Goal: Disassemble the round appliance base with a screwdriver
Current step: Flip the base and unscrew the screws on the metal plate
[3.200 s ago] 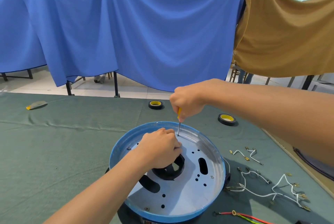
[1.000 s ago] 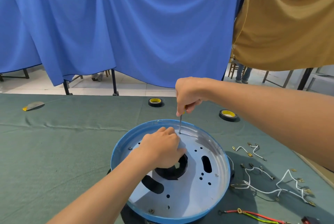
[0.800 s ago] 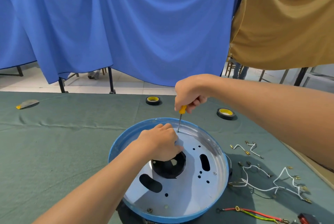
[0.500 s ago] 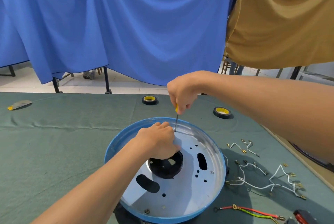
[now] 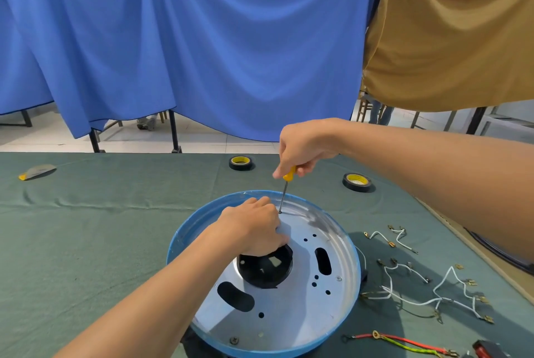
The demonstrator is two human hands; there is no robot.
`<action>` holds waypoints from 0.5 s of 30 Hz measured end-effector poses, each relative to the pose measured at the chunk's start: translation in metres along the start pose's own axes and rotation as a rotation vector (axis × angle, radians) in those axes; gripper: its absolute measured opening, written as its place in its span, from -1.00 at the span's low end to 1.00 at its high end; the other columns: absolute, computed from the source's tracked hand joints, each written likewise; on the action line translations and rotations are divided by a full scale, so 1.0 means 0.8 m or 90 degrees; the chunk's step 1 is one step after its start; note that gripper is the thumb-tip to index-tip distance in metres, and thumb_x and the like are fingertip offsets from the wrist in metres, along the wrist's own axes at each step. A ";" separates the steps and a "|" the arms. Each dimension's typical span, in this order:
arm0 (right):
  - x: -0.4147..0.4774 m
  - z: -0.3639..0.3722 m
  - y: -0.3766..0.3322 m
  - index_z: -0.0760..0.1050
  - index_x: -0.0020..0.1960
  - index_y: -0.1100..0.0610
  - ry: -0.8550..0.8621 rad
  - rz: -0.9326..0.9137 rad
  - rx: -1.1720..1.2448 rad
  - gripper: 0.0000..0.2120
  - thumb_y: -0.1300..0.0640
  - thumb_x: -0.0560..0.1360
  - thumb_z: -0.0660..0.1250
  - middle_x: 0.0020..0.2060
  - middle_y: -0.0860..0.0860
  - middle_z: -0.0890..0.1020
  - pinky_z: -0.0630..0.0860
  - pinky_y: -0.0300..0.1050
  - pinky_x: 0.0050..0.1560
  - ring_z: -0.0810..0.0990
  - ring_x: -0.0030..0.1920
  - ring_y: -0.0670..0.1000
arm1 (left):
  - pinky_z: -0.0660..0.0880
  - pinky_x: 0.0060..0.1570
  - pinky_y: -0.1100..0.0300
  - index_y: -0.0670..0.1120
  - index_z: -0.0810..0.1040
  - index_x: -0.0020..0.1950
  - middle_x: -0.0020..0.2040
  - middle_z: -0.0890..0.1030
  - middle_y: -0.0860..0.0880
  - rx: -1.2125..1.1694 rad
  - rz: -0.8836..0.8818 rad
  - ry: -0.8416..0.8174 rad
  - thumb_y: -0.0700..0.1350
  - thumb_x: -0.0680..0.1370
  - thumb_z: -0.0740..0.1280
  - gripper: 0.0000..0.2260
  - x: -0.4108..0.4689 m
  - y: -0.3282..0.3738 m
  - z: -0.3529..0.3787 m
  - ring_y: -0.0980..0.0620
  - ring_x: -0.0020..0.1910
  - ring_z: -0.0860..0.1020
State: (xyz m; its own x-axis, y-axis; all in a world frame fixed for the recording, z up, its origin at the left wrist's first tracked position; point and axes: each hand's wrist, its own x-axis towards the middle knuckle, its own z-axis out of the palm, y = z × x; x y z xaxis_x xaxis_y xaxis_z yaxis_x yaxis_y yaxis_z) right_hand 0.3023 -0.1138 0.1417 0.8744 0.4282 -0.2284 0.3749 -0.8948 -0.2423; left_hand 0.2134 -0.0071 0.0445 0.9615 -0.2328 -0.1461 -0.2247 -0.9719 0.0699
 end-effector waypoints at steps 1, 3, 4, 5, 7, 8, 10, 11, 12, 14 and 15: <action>-0.001 0.000 0.001 0.51 -0.31 0.23 -0.009 0.020 -0.049 -0.64 0.01 0.55 0.34 -0.56 0.00 0.50 0.37 -0.28 -0.52 0.40 -0.59 -0.03 | 0.29 -0.11 0.02 -0.21 0.48 0.05 0.03 0.29 0.02 0.000 0.000 0.002 0.16 0.62 0.17 -0.59 0.000 0.000 0.000 0.01 0.05 0.26; -0.003 -0.001 0.002 0.49 -0.32 0.21 -0.024 0.050 -0.108 -0.61 -0.01 0.58 0.25 -0.56 0.00 0.41 0.22 -0.28 -0.54 0.25 -0.62 -0.02 | 0.29 -0.10 0.02 -0.20 0.48 0.07 0.04 0.30 0.02 0.000 0.002 0.002 0.16 0.62 0.17 -0.59 0.000 0.000 0.000 0.02 0.06 0.26; -0.003 -0.003 0.003 0.49 -0.33 0.19 -0.019 0.049 -0.127 -0.65 0.02 0.56 0.27 -0.54 0.01 0.39 0.19 -0.29 -0.55 0.22 -0.61 -0.02 | 0.29 -0.10 0.02 -0.20 0.49 0.07 0.04 0.30 0.03 -0.001 0.002 0.002 0.16 0.62 0.18 -0.59 0.000 0.000 0.000 0.02 0.06 0.26; -0.004 -0.003 0.004 0.49 -0.33 0.18 -0.007 0.038 -0.144 -0.69 0.04 0.52 0.32 -0.52 0.01 0.39 0.20 -0.29 -0.54 0.23 -0.59 -0.01 | 0.29 -0.10 0.02 -0.20 0.48 0.08 0.04 0.30 0.03 -0.001 0.001 0.001 0.16 0.62 0.18 -0.59 0.000 0.001 -0.001 0.02 0.06 0.26; -0.006 -0.003 0.005 0.53 -0.25 0.20 0.011 0.012 -0.123 -0.79 0.08 0.44 0.43 -0.47 0.03 0.43 0.23 -0.27 -0.51 0.29 -0.52 0.01 | 0.29 -0.10 0.02 -0.20 0.48 0.10 0.04 0.29 0.03 0.002 0.000 0.001 0.17 0.61 0.18 -0.58 0.001 0.002 0.000 0.02 0.05 0.26; -0.006 -0.003 0.005 0.57 -0.18 0.23 0.010 0.001 -0.092 -0.80 0.09 0.41 0.47 -0.43 0.04 0.45 0.24 -0.25 -0.49 0.31 -0.48 0.02 | 0.30 -0.09 0.02 -0.20 0.48 0.10 0.04 0.29 0.03 0.004 0.001 0.001 0.17 0.61 0.18 -0.58 0.001 0.002 0.000 0.02 0.05 0.26; -0.002 -0.002 0.006 0.59 -0.13 0.25 -0.001 -0.014 -0.075 -0.68 -0.03 0.41 0.49 -0.39 0.03 0.48 0.28 -0.22 -0.46 0.34 -0.45 0.02 | 0.30 -0.09 0.02 -0.19 0.49 0.11 0.04 0.30 0.03 0.005 0.001 0.002 0.17 0.62 0.18 -0.59 0.002 0.001 0.000 0.02 0.06 0.27; 0.000 -0.002 0.007 0.58 -0.21 0.23 0.003 -0.015 -0.089 -0.59 -0.15 0.42 0.44 -0.42 0.02 0.49 0.30 -0.21 -0.45 0.35 -0.46 0.02 | 0.30 -0.08 0.02 -0.18 0.49 0.11 0.04 0.30 0.03 0.006 0.001 0.003 0.17 0.61 0.18 -0.59 0.002 0.001 0.000 0.01 0.07 0.28; 0.001 -0.001 0.006 0.53 -0.31 0.20 0.021 -0.014 -0.112 -0.51 -0.25 0.44 0.36 -0.49 0.00 0.48 0.31 -0.21 -0.44 0.35 -0.50 0.02 | 0.31 -0.08 0.02 -0.17 0.49 0.10 0.04 0.30 0.03 0.005 0.003 0.002 0.17 0.61 0.18 -0.60 0.002 0.001 0.000 0.01 0.08 0.29; 0.002 0.001 0.005 0.49 -0.38 0.18 0.071 -0.022 -0.148 -0.51 -0.21 0.51 0.28 -0.55 0.00 0.45 0.34 -0.22 -0.43 0.37 -0.51 0.04 | 0.33 -0.06 0.02 -0.17 0.49 0.09 0.05 0.30 0.02 0.005 0.004 -0.002 0.17 0.61 0.18 -0.60 0.002 0.000 0.000 0.01 0.08 0.29; 0.004 0.002 0.005 0.55 -0.30 0.21 0.078 -0.029 -0.146 -0.59 -0.11 0.52 0.29 -0.51 0.02 0.48 0.35 -0.23 -0.44 0.39 -0.48 0.04 | 0.33 -0.06 0.01 -0.17 0.49 0.08 0.04 0.30 0.02 0.004 0.003 -0.004 0.17 0.61 0.18 -0.61 0.002 0.000 0.000 0.01 0.07 0.28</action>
State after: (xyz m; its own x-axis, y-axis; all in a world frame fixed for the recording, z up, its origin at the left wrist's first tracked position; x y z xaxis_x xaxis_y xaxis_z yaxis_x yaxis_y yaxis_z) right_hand 0.3061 -0.1163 0.1386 0.8803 0.4631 -0.1031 0.4630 -0.8860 -0.0258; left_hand 0.2152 -0.0077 0.0446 0.9593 -0.2376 -0.1527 -0.2304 -0.9710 0.0637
